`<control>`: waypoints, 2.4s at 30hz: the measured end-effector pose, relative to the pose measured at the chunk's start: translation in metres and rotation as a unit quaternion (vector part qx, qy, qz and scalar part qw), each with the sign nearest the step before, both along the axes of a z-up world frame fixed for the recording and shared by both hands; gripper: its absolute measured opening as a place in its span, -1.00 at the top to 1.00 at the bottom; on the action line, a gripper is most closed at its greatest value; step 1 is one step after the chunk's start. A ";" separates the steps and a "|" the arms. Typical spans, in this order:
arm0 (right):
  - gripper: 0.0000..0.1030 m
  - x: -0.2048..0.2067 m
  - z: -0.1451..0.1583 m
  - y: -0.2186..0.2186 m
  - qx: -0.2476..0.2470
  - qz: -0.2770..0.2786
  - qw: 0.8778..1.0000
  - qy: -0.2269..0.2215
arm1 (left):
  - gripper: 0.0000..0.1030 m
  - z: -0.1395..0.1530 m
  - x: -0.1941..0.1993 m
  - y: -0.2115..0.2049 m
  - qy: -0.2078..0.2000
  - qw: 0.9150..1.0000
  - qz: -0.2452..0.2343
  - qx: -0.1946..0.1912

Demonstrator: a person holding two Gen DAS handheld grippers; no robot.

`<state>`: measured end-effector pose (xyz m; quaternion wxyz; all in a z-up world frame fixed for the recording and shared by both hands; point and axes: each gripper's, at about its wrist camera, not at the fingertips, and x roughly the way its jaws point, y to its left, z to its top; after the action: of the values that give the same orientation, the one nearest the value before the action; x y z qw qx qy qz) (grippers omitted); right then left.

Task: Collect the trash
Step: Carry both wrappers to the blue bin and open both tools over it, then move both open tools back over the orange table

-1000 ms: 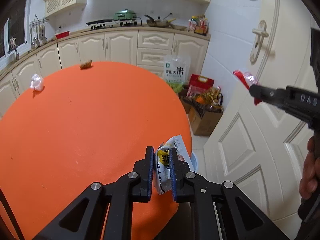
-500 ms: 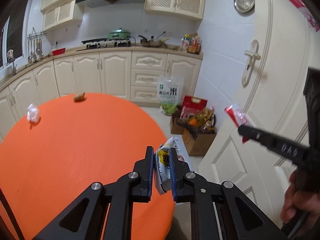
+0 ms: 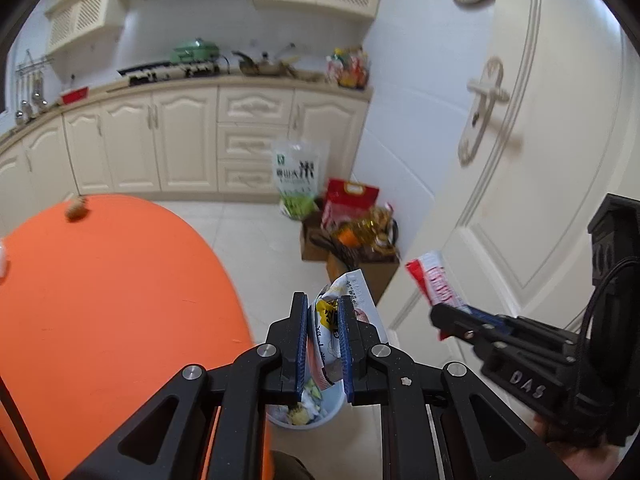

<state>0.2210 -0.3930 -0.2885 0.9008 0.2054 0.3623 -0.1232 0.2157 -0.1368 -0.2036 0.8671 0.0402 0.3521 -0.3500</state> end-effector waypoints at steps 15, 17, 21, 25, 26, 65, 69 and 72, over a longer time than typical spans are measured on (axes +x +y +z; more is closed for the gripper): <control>0.76 0.057 -0.131 -0.064 0.107 0.009 0.991 0.080 | 0.79 -0.059 0.106 -0.127 0.055 0.993 -0.043 0.093; 0.75 0.061 -0.142 -0.068 0.117 0.007 0.989 0.086 | 0.78 -0.065 0.116 -0.150 0.054 0.991 -0.049 0.110; 0.66 0.066 -0.160 -0.077 0.129 0.005 0.987 0.095 | 0.71 -0.073 0.133 -0.187 0.059 0.987 -0.050 0.140; -0.14 0.065 -0.170 -0.087 0.136 -0.013 0.985 0.102 | -0.15 -0.075 0.143 -0.211 0.061 0.985 -0.042 0.154; -0.19 0.064 -0.172 -0.089 0.137 -0.016 0.985 0.101 | -0.28 -0.075 0.144 -0.214 0.057 0.986 -0.039 0.151; -1.00 0.030 0.106 0.112 -0.057 0.008 0.995 -0.076 | -0.98 0.043 -0.095 0.126 -0.107 0.981 0.160 0.001; -1.00 0.036 0.127 0.168 -0.079 0.047 0.991 -0.097 | -0.98 0.043 -0.126 0.173 -0.114 0.972 0.206 -0.010; -1.00 0.043 0.136 0.207 -0.097 0.076 0.987 -0.107 | -0.98 0.046 -0.150 0.211 -0.119 0.963 0.242 -0.014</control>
<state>0.2642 -0.1861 -0.1522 0.9567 0.1009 0.2646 -0.0666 0.0658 0.0738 -0.1576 0.9619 -0.0171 0.2409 -0.1279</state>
